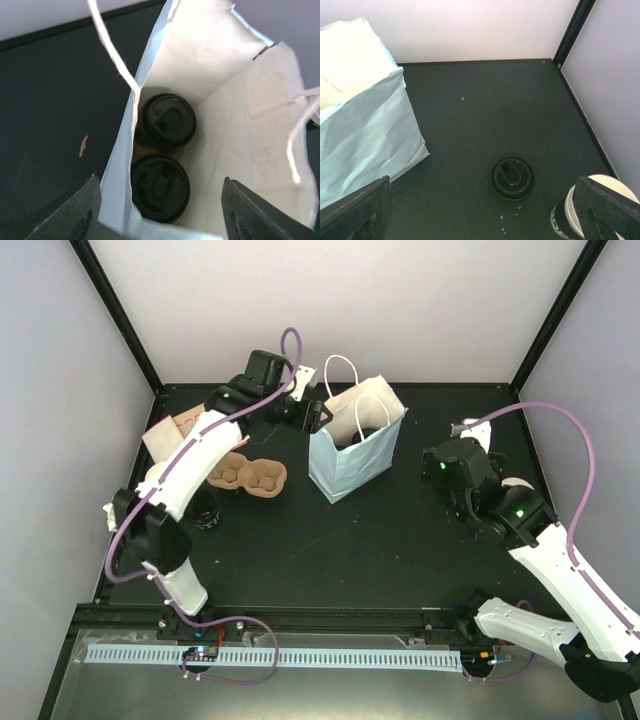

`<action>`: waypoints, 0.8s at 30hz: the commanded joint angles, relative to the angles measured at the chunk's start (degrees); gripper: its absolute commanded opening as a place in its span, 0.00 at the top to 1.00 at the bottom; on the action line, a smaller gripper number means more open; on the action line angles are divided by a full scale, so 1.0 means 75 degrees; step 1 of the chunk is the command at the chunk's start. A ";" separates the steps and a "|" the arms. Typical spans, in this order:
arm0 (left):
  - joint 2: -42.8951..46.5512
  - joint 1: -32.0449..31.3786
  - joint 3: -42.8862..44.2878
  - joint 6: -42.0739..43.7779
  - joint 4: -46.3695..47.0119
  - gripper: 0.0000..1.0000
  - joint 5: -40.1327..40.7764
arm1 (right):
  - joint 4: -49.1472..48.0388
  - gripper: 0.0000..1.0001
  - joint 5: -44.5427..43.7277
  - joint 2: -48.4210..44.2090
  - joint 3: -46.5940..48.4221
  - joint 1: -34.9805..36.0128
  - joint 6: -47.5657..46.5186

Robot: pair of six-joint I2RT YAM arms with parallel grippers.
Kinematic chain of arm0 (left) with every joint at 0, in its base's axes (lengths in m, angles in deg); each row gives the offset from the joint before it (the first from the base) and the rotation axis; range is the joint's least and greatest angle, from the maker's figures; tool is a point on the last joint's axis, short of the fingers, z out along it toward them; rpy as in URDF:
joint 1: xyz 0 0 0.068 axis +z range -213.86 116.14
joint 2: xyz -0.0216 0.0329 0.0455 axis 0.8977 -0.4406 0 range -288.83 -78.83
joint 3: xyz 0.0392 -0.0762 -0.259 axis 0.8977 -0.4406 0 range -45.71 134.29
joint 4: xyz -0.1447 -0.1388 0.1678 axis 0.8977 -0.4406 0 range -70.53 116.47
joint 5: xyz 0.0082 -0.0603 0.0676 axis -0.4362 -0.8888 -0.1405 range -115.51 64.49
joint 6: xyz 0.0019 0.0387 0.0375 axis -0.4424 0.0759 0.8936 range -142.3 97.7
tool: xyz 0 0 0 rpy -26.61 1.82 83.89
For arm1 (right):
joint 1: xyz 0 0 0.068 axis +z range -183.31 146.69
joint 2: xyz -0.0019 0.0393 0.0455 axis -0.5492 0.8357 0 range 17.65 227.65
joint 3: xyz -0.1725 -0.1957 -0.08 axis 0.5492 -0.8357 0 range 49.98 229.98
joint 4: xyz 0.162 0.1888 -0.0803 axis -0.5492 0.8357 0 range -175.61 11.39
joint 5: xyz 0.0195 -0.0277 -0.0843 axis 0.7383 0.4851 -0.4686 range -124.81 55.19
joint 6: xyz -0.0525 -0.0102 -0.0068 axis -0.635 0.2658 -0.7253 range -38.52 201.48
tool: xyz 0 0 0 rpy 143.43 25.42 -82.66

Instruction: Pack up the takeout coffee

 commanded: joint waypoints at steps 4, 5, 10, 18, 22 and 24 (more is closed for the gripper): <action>0.2273 0.0055 -0.1157 -0.0057 -0.0039 0.22 0.1133 | -0.0704 0.00 0.0966 -0.0333 -0.0875 -0.0056 0.0783; 0.2587 0.0068 -0.1416 -0.0108 -0.0036 0.19 0.1287 | -0.1038 0.00 0.1248 -0.0427 -0.1150 -0.0054 0.0704; 0.4507 0.0196 -0.2925 -0.0727 -0.0211 0.01 0.2857 | -0.2421 0.00 0.1818 -0.0930 -0.2483 -0.0047 0.0688; 0.6418 0.0846 -0.4138 -0.1818 -0.1589 0.01 0.4725 | -0.3252 0.00 0.1860 -0.0896 -0.3421 -0.0056 0.0759; 0.6331 0.1283 -0.4166 -0.2712 -0.2407 0.01 0.5524 | -0.3534 0.00 0.1970 -0.0707 -0.3739 -0.0056 0.0832; 0.6238 0.1402 -0.4033 -0.3371 -0.2945 0.01 0.6238 | -0.3647 0.00 0.2058 -0.0656 -0.3912 -0.0056 0.0869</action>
